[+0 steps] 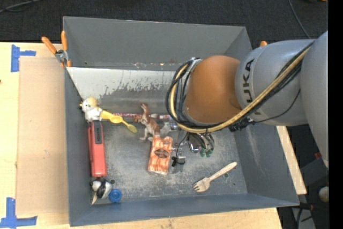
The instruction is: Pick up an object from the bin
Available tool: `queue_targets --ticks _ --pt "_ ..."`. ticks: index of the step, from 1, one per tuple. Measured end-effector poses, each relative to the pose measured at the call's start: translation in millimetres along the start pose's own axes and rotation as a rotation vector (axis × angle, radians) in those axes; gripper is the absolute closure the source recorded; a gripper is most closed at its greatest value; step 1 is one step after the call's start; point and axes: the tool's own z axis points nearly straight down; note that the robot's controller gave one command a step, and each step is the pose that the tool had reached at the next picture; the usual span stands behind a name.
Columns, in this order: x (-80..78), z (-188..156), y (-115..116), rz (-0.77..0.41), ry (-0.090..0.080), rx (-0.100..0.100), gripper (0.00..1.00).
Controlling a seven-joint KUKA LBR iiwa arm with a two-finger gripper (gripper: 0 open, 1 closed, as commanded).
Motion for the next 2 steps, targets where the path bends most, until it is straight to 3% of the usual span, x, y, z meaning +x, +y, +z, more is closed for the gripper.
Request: queue_targets --ticks 1,2 --pt "-13.3 35 -9 -0.224 -0.001 0.002 0.00" --pt "-37.0 28 4 -0.212 0.001 0.000 0.00"
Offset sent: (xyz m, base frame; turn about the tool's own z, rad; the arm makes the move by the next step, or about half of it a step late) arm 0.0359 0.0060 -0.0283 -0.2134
